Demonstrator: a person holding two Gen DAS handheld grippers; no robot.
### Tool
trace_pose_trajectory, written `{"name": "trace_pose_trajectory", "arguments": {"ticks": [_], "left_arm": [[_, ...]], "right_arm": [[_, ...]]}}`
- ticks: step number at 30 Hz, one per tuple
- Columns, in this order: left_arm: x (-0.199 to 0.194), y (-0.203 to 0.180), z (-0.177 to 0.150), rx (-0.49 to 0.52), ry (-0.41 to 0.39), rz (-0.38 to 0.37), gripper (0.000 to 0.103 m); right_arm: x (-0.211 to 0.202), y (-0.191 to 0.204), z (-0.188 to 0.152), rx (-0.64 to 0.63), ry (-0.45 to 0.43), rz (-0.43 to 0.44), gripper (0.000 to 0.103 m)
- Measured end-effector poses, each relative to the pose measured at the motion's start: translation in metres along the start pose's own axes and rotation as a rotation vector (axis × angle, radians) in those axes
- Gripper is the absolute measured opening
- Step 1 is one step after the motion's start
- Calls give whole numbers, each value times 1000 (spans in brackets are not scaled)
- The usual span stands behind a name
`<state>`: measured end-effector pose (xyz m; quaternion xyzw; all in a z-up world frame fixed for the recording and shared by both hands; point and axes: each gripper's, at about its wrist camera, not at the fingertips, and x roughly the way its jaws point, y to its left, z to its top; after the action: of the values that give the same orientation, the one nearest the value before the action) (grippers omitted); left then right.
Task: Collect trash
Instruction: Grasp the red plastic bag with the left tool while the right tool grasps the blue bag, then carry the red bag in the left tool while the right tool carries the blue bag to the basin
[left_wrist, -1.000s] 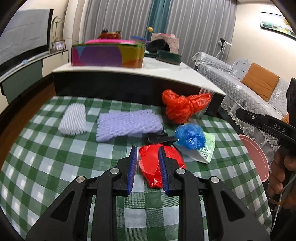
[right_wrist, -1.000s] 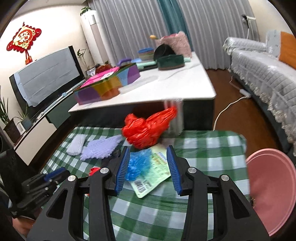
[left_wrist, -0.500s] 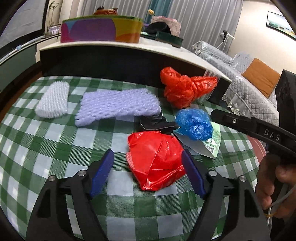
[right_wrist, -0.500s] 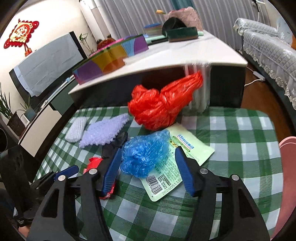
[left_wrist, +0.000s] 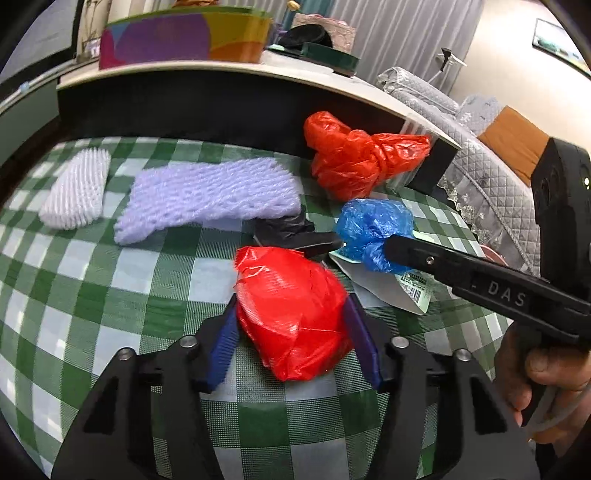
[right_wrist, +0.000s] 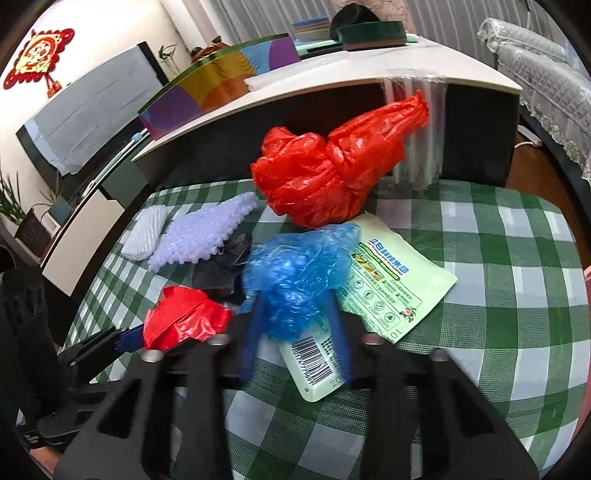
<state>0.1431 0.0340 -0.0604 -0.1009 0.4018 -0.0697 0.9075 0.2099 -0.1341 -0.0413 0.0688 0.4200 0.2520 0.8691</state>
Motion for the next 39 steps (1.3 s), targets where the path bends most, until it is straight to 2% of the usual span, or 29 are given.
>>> {"name": "trace_pose_trajectory", "arguments": {"ticks": [2,5,16,28,39], "left_arm": [[-4,-3,1,9,-16,-3,45],[-9,-4,4,20,-34,4,40],[-30,-18,11,77,-107,58,34],[-49,-39,12,115,-170,79,33],[-68,-67,14,140,-229,65,33]], "right_arm": [[-5,0,2,-2,-13,2,11],[-18,0,5,-7,-46,0,9],[-60,1,2,-68,-123,-51,8],[-115,-8,-12,-91,-203,-114,8],[-164,-26,-22,-76,-273,-169,8]]}}
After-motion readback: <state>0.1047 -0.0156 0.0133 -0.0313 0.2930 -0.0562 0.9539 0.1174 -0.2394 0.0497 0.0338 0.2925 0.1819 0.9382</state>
